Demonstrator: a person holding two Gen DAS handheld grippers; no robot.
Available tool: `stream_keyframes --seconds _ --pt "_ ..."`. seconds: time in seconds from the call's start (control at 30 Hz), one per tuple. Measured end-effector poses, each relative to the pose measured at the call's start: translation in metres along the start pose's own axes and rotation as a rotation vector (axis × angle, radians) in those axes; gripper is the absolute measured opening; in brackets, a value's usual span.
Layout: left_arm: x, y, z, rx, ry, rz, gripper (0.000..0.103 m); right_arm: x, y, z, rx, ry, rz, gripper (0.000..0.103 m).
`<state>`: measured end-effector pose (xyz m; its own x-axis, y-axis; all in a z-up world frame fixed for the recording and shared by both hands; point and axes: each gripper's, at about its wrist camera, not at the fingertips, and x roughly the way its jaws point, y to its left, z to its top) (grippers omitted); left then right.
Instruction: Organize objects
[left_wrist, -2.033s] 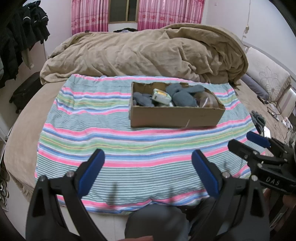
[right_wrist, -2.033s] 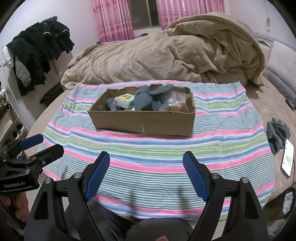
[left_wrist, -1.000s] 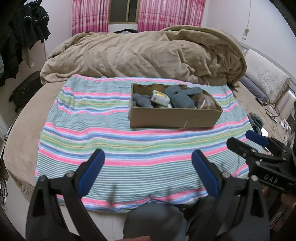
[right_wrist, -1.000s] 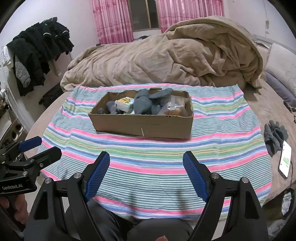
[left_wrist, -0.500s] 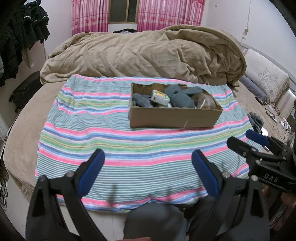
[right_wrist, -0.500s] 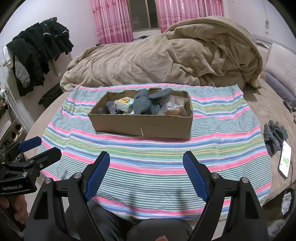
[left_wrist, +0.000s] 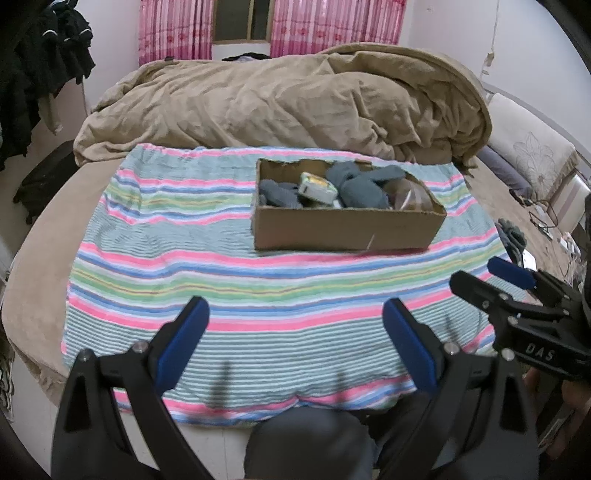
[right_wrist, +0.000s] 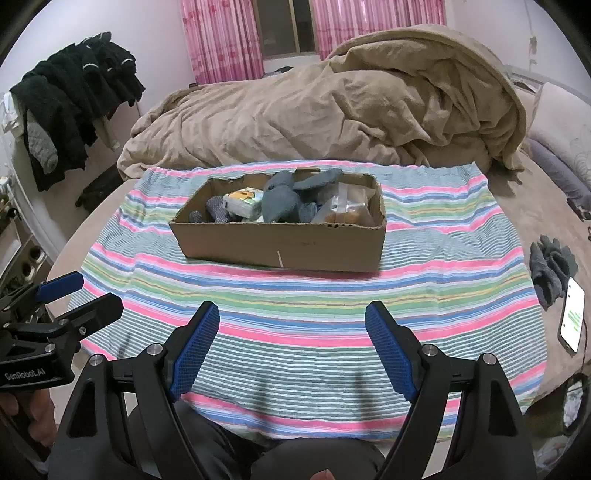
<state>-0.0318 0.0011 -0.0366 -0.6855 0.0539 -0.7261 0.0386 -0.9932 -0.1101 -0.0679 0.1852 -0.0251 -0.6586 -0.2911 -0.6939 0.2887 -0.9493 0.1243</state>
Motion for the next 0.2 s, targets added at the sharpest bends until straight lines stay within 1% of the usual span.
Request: stream_keyframes --seconds 0.1,0.2 --pt "0.008 0.001 0.0 0.005 0.009 0.001 0.096 0.007 -0.002 0.0 0.0 0.011 0.002 0.084" --pt "0.012 0.003 0.001 0.022 -0.012 0.026 0.096 0.014 -0.004 0.0 0.0 0.019 -0.001 0.084"
